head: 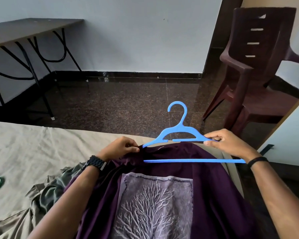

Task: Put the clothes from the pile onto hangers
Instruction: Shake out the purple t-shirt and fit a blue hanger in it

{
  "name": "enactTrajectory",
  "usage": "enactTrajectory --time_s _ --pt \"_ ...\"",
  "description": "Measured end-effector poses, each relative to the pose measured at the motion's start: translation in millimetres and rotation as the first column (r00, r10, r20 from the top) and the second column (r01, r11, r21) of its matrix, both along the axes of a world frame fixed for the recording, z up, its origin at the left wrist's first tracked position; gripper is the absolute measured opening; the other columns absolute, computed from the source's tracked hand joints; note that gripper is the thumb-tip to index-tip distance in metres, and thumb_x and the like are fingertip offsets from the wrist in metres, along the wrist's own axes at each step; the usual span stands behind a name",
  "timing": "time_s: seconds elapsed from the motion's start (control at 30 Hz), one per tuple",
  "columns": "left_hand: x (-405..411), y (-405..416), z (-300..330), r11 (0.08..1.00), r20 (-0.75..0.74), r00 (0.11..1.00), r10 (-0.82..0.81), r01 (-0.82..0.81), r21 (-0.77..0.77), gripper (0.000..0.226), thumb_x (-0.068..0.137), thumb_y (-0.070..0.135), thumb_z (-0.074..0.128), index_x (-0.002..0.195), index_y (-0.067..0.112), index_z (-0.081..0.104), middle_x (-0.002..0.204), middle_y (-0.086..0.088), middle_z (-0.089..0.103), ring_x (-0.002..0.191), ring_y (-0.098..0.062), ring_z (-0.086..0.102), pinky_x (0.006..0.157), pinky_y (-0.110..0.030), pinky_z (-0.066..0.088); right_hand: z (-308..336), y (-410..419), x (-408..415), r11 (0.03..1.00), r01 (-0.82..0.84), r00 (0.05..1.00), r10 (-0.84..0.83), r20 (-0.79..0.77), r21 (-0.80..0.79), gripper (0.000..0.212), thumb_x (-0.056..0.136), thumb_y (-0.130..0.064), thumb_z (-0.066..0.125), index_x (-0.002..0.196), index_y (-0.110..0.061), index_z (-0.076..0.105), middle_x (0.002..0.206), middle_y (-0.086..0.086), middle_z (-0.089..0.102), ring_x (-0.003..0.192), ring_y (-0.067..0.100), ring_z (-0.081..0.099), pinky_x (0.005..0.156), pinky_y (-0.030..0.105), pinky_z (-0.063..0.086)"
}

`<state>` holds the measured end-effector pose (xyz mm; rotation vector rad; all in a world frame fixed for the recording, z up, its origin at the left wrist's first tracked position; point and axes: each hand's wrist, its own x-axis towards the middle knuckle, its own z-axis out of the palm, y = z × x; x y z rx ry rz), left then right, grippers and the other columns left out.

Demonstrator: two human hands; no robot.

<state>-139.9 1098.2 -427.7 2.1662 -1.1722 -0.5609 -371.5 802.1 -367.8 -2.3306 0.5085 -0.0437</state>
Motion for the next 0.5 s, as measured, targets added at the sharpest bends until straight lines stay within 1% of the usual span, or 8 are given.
enactTrajectory --time_s 0.07,0.13,0.2,0.27,0.3,0.37,0.43,0.5 --pt "-5.7 -12.2 6.2 0.998 0.010 1.000 -0.009 0.010 -0.068 0.010 0.088 0.019 0.067 0.088 0.011 0.073 0.076 0.008 0.066 0.068 0.003 0.056 0.067 -0.014 0.041 -0.5 3.3 3.4 0.999 -0.010 1.000 0.009 0.026 0.032 0.024 0.087 -0.010 0.067 0.097 -0.032 0.069 0.074 -0.023 0.067 0.072 -0.010 0.063 0.073 0.007 0.046" --pt "-8.4 -24.4 14.5 0.990 0.071 0.997 0.018 -0.007 -0.141 0.012 0.090 0.021 0.065 0.084 0.011 0.070 0.070 0.006 0.062 0.064 0.001 0.051 0.065 -0.018 0.040 -2.2 8.2 12.7 0.999 -0.007 0.997 0.005 0.071 0.033 0.027 0.086 -0.012 0.069 0.087 -0.040 0.067 0.076 -0.018 0.070 0.074 -0.005 0.065 0.076 0.013 0.046" --pt "-5.7 -30.9 24.5 0.979 0.128 0.989 0.068 -0.041 -0.199 0.015 0.091 0.021 0.063 0.081 0.010 0.067 0.065 0.007 0.056 0.061 -0.001 0.045 0.062 -0.020 0.037 -6.3 15.0 25.5 0.999 -0.021 0.991 0.017 0.136 0.032 0.020 0.086 -0.011 0.069 0.093 -0.030 0.072 0.080 -0.014 0.072 0.073 -0.004 0.063 0.077 0.019 0.046" --pt "3.2 -29.1 33.1 0.971 0.146 0.985 0.088 -0.053 -0.232 0.014 0.092 0.020 0.062 0.078 0.020 0.064 0.063 0.012 0.056 0.060 -0.001 0.046 0.061 -0.019 0.037 -9.2 22.7 39.6 0.999 -0.040 0.979 0.040 0.198 0.001 0.015 0.086 -0.010 0.068 0.100 -0.013 0.074 0.079 -0.009 0.071 0.070 -0.002 0.059 0.074 0.023 0.046" --pt "7.9 -25.3 37.4 0.971 0.149 0.985 0.082 -0.046 -0.234 0.014 0.092 0.019 0.062 0.079 0.025 0.064 0.065 0.014 0.059 0.061 0.000 0.049 0.063 -0.017 0.039 -11.5 25.6 47.2 0.999 -0.037 0.975 0.042 0.218 -0.026 0.015 0.086 -0.013 0.068 0.100 -0.013 0.074 0.078 -0.005 0.071 0.069 0.002 0.058 0.073 0.028 0.047" --pt "16.0 -16.4 42.5 0.974 0.122 0.990 0.066 -0.038 -0.222 0.008 0.092 0.018 0.061 0.089 0.023 0.067 0.077 0.013 0.067 0.071 -0.001 0.057 0.071 -0.021 0.045 -12.6 32.4 60.8 0.994 -0.026 0.974 0.048 0.221 -0.102 0.013 0.087 -0.021 0.067 0.098 -0.020 0.074 0.076 -0.003 0.071 0.069 0.010 0.062 0.076 0.036 0.049" --pt "21.5 -8.0 43.7 0.974 0.107 0.992 0.073 -0.048 -0.221 0.011 0.093 0.016 0.059 0.092 0.026 0.064 0.083 0.017 0.068 0.076 0.001 0.060 0.077 -0.019 0.046 -12.3 40.4 71.1 0.988 -0.007 0.964 0.047 0.261 -0.151 0.017 0.087 -0.020 0.067 0.103 -0.019 0.072 0.084 -0.002 0.071 0.081 0.015 0.065 0.083 0.032 0.048" --pt "28.0 -3.0 38.6 0.973 0.082 0.990 0.114 -0.095 -0.212 0.009 0.093 0.018 0.059 0.091 0.027 0.060 0.081 0.015 0.066 0.076 0.001 0.058 0.079 -0.022 0.045 -13.5 51.0 76.5 0.950 0.118 0.899 0.022 0.438 -0.291 0.027 0.084 -0.011 0.069 0.110 -0.013 0.069 0.098 0.002 0.066 0.093 0.019 0.061 0.088 0.024 0.042"
